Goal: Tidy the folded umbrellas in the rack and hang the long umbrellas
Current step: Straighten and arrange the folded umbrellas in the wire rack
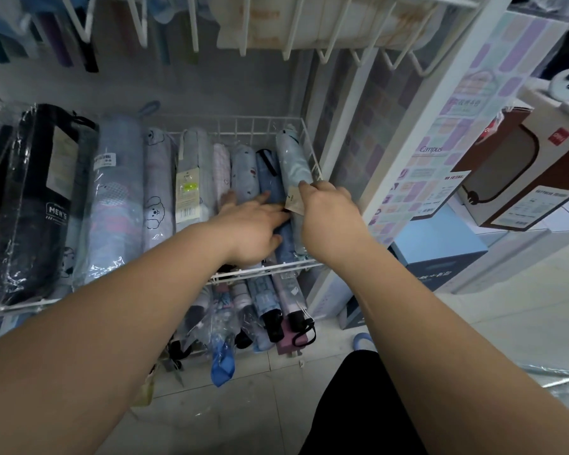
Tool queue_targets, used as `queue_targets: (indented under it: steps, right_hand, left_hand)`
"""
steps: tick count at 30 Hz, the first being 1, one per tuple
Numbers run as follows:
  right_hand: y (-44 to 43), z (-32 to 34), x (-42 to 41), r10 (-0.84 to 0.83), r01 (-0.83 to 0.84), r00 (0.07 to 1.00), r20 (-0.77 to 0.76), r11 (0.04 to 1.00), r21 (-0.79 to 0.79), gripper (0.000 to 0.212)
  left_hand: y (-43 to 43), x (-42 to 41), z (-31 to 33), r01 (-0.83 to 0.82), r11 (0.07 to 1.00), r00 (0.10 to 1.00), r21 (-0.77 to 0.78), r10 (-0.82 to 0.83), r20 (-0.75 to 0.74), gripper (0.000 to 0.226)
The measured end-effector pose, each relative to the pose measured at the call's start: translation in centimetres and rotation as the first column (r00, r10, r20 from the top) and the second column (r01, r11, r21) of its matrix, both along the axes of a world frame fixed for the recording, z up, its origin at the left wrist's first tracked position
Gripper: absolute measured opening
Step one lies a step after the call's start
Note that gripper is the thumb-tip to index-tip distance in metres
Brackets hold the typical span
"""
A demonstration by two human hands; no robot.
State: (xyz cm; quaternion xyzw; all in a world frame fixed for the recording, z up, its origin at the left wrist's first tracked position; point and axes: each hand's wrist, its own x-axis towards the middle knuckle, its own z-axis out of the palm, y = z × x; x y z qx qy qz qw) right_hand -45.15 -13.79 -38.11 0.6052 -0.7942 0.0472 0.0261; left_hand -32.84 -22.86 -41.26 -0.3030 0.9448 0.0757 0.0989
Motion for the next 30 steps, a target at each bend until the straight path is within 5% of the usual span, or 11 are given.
queue_targets:
  steps: [7, 18, 26, 30]
  right_hand:
    - [0.3, -0.3, -0.1, 0.017, -0.016, 0.999, -0.052, 1.0, 0.016, 0.03]
    - [-1.3, -1.0, -0.2, 0.05, -0.055, 0.997, 0.066, 0.996, 0.074, 0.036]
    - [-3.3, 0.1, 0.8, 0.084, 0.017, 0.971, -0.222, 0.908, 0.418, 0.041]
    - [-3.8, 0.3, 1.0, 0.015, 0.096, 0.971, -0.239, 0.889, 0.448, 0.035]
  left_hand:
    - [-0.9, 0.3, 0.7, 0.061, 0.993, 0.993, -0.106, -0.049, 0.111, 0.062]
    - [-2.8, 2.6, 1.2, 0.093, 0.991, 0.983, -0.096, -0.076, 0.164, 0.052]
    - [-3.8, 2.6, 1.7, 0.118, 0.989, 0.963, -0.087, -0.093, 0.253, 0.051]
    - [-4.0, 2.6, 1.5, 0.121, 0.99, 0.963, -0.075, -0.099, 0.251, 0.05]
